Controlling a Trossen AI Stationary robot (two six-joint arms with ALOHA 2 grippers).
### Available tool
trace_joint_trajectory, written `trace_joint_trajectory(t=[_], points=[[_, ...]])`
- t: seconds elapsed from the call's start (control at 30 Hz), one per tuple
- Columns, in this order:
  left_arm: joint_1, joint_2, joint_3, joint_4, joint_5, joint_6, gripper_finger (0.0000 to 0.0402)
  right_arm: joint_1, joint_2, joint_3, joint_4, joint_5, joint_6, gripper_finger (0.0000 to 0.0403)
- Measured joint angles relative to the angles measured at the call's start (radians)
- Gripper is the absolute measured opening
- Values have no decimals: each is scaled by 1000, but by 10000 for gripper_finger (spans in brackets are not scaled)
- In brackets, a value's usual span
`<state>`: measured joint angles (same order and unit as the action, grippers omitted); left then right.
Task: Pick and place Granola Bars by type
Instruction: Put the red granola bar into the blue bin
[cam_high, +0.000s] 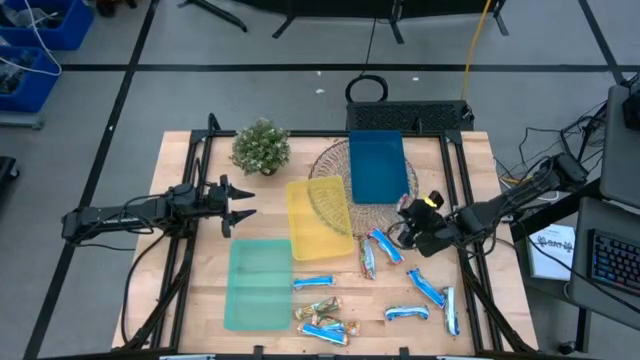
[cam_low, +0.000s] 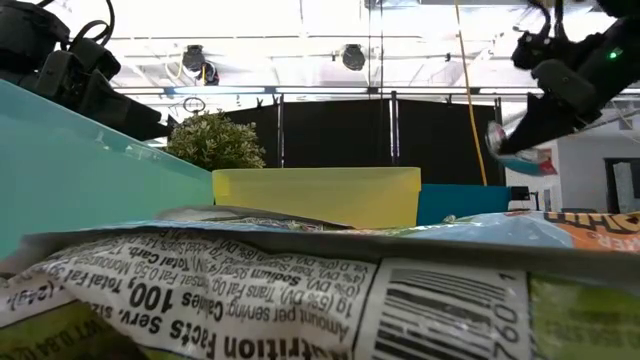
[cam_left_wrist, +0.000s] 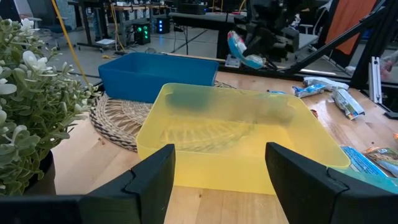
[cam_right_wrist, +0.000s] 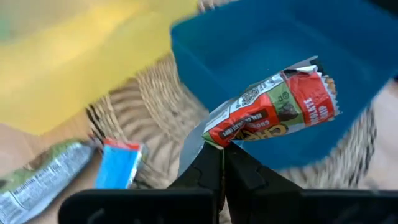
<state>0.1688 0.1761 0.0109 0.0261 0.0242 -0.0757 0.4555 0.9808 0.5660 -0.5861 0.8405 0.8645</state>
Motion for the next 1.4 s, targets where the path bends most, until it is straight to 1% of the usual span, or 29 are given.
trace_joint_trajectory(t=[0.07, 0.13, 0.27, 0.4, 0.5, 0.57, 0.67, 0.8, 0.93, 1.1, 1.33, 1.4], points=[[0, 0, 0, 0, 0, 0, 255, 15, -24, -31, 53, 24, -43, 0], [0, 0, 0, 0, 0, 0, 255, 21, -66, -81, 115, 25, -80, 0], [0, 0, 0, 0, 0, 0, 255, 11, -202, -206, 320, 15, -202, 0], [0, 0, 0, 0, 0, 0, 255, -42, -365, -312, 576, -83, -418, 0], [0, 0, 0, 0, 0, -9, 255, -98, -464, -365, 708, -182, -570, 0], [0, 0, 0, 0, 0, -14, 255, -138, -518, -382, 729, -240, -626, 0], [0, 0, 0, 0, 0, -14, 255, -200, -570, -397, 729, -329, -667, 0], [0, 0, 0, 0, 0, -14, 255, -288, -599, -405, 734, -455, -710, 0], [0, 0, 0, 0, 0, -6, 255, -366, -606, -405, 749, -546, -767, 0], [0, 0, 0, 0, 0, -2, 255, -441, -620, -405, 758, -594, -827, 0], [0, 0, 0, 0, 0, 0, 255, -543, -654, -405, 783, -710, -879, 0], [0, 0, 0, 0, 0, 0, 255, -574, -661, -408, 790, -721, -888, 0]])
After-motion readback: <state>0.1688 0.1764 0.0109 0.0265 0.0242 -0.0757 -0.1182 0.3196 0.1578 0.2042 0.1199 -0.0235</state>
